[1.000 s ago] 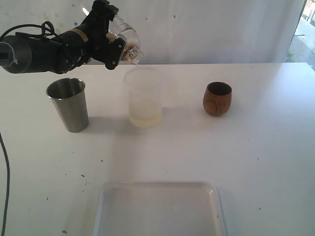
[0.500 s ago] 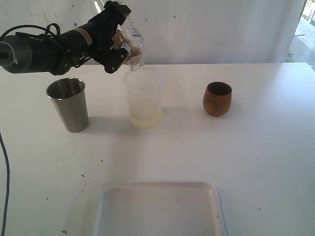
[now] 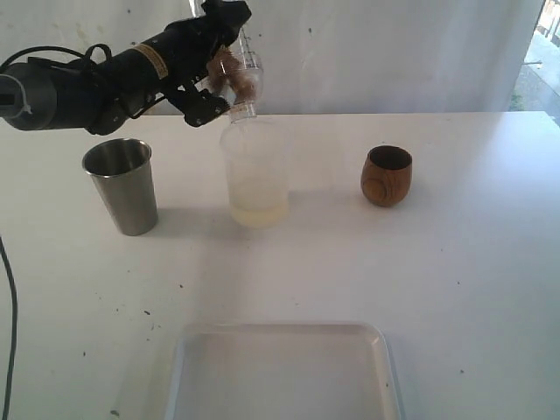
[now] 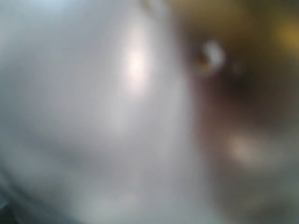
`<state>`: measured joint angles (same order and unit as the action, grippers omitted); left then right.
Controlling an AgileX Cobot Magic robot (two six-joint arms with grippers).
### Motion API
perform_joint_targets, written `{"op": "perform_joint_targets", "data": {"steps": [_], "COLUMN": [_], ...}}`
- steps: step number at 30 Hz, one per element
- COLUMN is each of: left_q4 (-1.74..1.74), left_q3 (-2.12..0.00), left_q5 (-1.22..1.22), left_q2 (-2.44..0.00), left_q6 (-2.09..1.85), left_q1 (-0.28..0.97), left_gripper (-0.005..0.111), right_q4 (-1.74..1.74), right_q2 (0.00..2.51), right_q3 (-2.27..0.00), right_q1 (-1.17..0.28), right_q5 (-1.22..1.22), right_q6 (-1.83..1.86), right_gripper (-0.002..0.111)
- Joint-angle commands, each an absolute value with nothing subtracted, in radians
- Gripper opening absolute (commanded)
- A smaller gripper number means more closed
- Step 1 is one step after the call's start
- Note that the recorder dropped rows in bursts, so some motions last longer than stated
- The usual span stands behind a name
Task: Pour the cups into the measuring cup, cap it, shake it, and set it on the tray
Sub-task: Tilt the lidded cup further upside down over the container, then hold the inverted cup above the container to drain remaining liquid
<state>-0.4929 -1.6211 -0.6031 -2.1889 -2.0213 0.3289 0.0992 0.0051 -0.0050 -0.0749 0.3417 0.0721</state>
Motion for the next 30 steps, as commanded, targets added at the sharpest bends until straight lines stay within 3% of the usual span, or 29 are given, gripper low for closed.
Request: {"op": "perform_joint_targets", "data": {"steps": [1,30], "left_q4": [-0.525,-0.664], "left_q3": [-1.631,-1.631], "left_q5": [-0.665,-0.8], "left_q2": [-2.174,-2.174], "left_q6": [-2.019,-2.116], "left_q1": [0.331,0.331], "left_gripper": [0.0,0.0], "right_q4": [0.096,0.096], "right_q2": [0.0,0.0], "right_q3": [0.0,0.0], "right_q1": [-0.069,-0.069], "right_q5": [0.342,0.342], "right_q6": [0.074,0.074], "right_gripper": [0.0,0.0]}}
